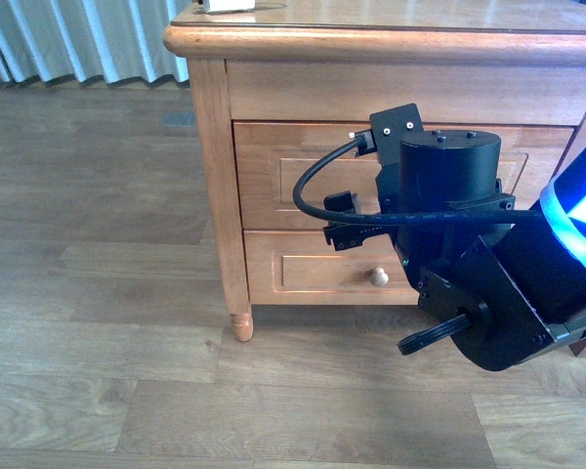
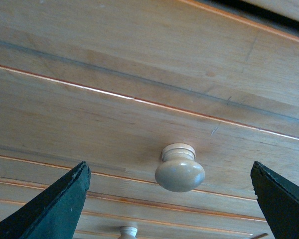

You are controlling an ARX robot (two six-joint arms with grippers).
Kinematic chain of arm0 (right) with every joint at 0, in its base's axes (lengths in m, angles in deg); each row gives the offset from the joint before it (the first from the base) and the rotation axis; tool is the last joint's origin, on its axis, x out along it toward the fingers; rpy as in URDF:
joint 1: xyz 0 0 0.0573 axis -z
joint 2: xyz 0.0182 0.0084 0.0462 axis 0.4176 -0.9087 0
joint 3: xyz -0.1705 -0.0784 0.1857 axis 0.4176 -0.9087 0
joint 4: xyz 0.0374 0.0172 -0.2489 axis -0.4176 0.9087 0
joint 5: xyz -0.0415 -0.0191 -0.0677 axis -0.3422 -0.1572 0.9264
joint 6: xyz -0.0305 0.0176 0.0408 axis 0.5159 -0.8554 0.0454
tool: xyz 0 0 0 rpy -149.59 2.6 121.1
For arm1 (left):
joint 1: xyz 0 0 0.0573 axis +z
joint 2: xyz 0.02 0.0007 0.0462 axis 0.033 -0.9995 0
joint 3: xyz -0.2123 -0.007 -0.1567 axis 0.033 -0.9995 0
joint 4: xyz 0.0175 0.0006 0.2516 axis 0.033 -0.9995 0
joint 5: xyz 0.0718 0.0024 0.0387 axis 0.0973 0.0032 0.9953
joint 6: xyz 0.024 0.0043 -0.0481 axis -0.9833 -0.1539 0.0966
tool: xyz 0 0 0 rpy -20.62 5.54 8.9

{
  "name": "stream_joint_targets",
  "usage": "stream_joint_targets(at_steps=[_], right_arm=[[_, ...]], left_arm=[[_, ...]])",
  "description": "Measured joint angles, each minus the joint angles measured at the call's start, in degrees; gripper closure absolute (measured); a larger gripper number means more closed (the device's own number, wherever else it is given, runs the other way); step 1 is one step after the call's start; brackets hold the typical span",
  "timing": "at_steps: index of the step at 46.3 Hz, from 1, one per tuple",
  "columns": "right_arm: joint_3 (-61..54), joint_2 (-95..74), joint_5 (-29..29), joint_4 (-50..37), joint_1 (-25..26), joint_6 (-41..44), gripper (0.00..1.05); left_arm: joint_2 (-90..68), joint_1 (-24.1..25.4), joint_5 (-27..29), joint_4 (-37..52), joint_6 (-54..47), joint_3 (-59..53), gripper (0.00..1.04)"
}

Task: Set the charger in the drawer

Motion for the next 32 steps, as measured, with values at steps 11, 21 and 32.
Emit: stream_joint_targets(at_steps=[11, 21, 32], right_arm=[[0.55, -0.66, 0.26, 0.0, -0.22, 0.02, 0.08], [0.92, -1.25, 0.5, 0.0, -0.37, 0.0, 0.14], [1.38, -1.38, 0.9, 0.0, -0.37, 0.0, 0.34]], left_arm=[[0.0, 0.0, 0.0, 0.0, 0.0, 0.0, 0.06], [0.0, 0.0, 0.0, 0.0, 0.02, 0.0, 0.06], [0.0, 0.0, 0.0, 0.0, 0.0, 0.0, 0.06]])
